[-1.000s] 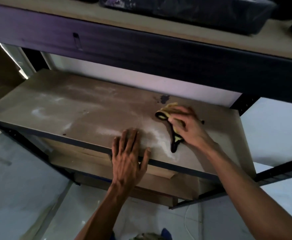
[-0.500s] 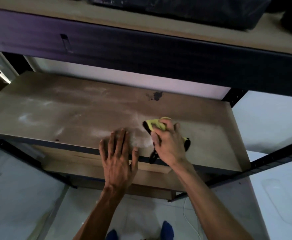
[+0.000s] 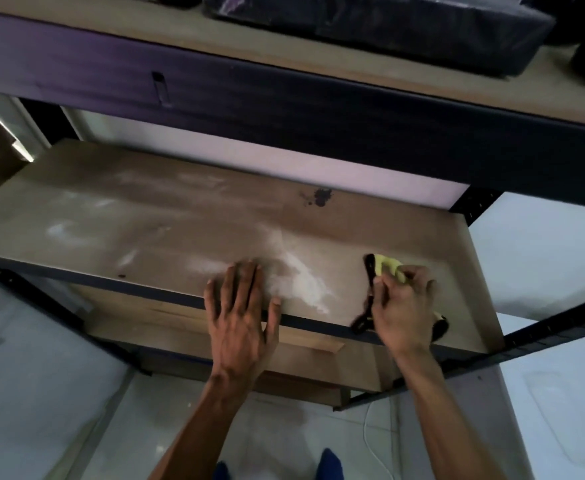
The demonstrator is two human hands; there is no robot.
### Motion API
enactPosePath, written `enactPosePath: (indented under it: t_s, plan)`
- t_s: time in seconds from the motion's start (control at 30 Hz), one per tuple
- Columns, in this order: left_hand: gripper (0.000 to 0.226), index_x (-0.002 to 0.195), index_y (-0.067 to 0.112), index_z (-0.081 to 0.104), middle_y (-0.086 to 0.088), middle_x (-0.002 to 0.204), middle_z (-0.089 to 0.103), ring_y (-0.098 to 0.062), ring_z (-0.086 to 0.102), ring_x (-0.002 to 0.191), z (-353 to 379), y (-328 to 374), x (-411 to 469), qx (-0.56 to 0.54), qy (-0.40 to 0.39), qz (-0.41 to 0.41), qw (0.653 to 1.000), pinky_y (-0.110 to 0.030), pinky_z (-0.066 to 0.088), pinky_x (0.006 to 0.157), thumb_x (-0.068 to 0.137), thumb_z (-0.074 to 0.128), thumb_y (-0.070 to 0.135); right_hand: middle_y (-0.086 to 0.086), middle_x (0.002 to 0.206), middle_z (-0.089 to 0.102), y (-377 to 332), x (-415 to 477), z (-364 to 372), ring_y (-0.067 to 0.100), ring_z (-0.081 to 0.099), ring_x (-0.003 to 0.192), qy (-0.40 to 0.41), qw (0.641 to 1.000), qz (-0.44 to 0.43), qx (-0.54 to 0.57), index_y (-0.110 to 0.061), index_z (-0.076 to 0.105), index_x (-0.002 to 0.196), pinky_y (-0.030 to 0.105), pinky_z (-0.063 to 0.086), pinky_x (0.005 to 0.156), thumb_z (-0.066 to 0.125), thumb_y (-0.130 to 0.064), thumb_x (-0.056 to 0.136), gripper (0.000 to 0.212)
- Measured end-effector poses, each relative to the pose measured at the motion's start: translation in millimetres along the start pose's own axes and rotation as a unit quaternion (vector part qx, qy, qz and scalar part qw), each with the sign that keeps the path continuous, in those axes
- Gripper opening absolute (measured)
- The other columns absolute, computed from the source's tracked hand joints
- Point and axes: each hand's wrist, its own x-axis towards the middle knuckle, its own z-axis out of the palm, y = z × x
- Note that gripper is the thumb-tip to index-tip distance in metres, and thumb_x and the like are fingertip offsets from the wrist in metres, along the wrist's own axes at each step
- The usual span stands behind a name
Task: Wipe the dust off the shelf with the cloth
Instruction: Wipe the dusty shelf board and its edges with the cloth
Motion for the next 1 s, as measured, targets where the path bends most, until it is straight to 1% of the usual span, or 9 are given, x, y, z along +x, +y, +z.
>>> enactPosePath:
  t_s: [0.1,0.2,0.4,0.5,0.57,0.67,0.77,0.87,1.0]
  plan:
    - [0.058,0.151,0.014,0.045,-0.006,0.157,0.043,-0.025,0.034,0.149,1.1,-3.3,-0.2,-0.003,-0.002,0.006,1.000,-0.055,0.026,0.118,0.105,0.025,0.045,0.011,0.134,0.039,-61.9,-5.4,5.5,0.030,0.039,0.118,-0.039,0.998,-0.043,0.040,-0.024,0.057,0.127,0.040,0.049,0.093,0.045,-0.037,0.101,0.032]
    - [0.054,0.149,0.013,0.046,-0.007,0.157,0.044,-0.025,0.034,0.149,4.1,-7.2,-1.7,-0.014,0.010,0.011,1.000,-0.055,0.025,0.119,0.105,0.026,0.036,0.011,0.132,0.037,-106.4,4.9,18.0,0.029,0.040,0.117,-0.049,0.991,-0.102,0.072,-0.021,0.056,0.129,0.043,0.052,0.090,0.044,-0.036,0.101,0.034]
    - [0.054,0.147,0.009,0.048,-0.009,0.155,0.045,-0.027,0.033,0.149,2.1,-11.2,-0.9,-0.030,0.017,0.008,0.999,-0.052,0.023,0.121,0.104,0.029,0.035,0.009,0.128,0.043,-81.9,28.2,5.3,0.026,0.042,0.119,-0.028,0.983,-0.109,0.143,-0.020,0.068,0.119,0.035,0.040,0.105,0.052,-0.028,0.100,0.027]
    - [0.058,0.148,0.008,0.047,-0.009,0.156,0.044,-0.028,0.029,0.151,0.8,-18.7,0.3,-0.019,0.011,-0.011,1.000,-0.051,0.020,0.123,0.103,0.029,0.041,0.009,0.131,0.046,-34.4,24.8,-2.4,0.026,0.041,0.121,-0.004,0.997,-0.039,0.065,-0.026,0.066,0.123,0.027,0.033,0.097,0.043,-0.040,0.100,0.035]
    - [0.061,0.149,0.009,0.047,-0.009,0.156,0.045,-0.028,0.030,0.150,-0.3,-19.2,1.6,-0.009,0.006,-0.013,1.000,-0.052,0.021,0.122,0.103,0.028,0.044,0.010,0.127,0.048,-19.1,12.4,-0.9,0.027,0.043,0.116,0.004,1.000,-0.018,0.006,-0.027,0.065,0.122,0.029,0.032,0.087,0.041,-0.043,0.099,0.037]
    - [0.061,0.148,0.009,0.047,-0.010,0.154,0.047,-0.029,0.036,0.147,0.6,-17.4,3.7,-0.006,0.011,-0.010,1.000,-0.052,0.024,0.121,0.103,0.026,0.044,0.013,0.130,0.038,-36.6,-9.3,2.3,0.033,0.042,0.113,-0.004,1.000,-0.006,0.029,-0.022,0.063,0.122,0.040,0.049,0.087,0.049,-0.034,0.099,0.030]
    - [0.059,0.147,0.008,0.049,-0.010,0.154,0.047,-0.029,0.037,0.146,4.0,-17.9,3.2,0.000,0.024,-0.004,1.000,-0.052,0.024,0.120,0.104,0.025,0.040,0.010,0.135,0.035,-81.6,-8.3,7.4,0.031,0.039,0.118,-0.042,0.997,-0.039,0.055,-0.022,0.056,0.126,0.042,0.047,0.099,0.041,-0.036,0.102,0.032]
    - [0.056,0.146,0.008,0.050,-0.011,0.153,0.049,-0.029,0.039,0.145,5.2,-17.0,3.6,-0.002,0.042,-0.004,0.999,-0.054,0.025,0.119,0.104,0.027,0.036,0.012,0.134,0.039,-122.4,11.4,22.3,0.031,0.041,0.118,-0.062,0.992,-0.087,0.069,-0.021,0.052,0.130,0.042,0.046,0.096,0.040,-0.035,0.102,0.034]
    - [0.055,0.146,0.009,0.049,-0.010,0.152,0.049,-0.029,0.039,0.144,3.5,-17.8,6.0,-0.012,0.047,-0.007,0.999,-0.053,0.025,0.120,0.104,0.028,0.036,0.009,0.126,0.041,-134.3,41.6,25.4,0.028,0.047,0.108,-0.047,0.983,-0.138,0.110,-0.021,0.067,0.112,0.039,0.049,0.095,0.047,-0.032,0.101,0.025]
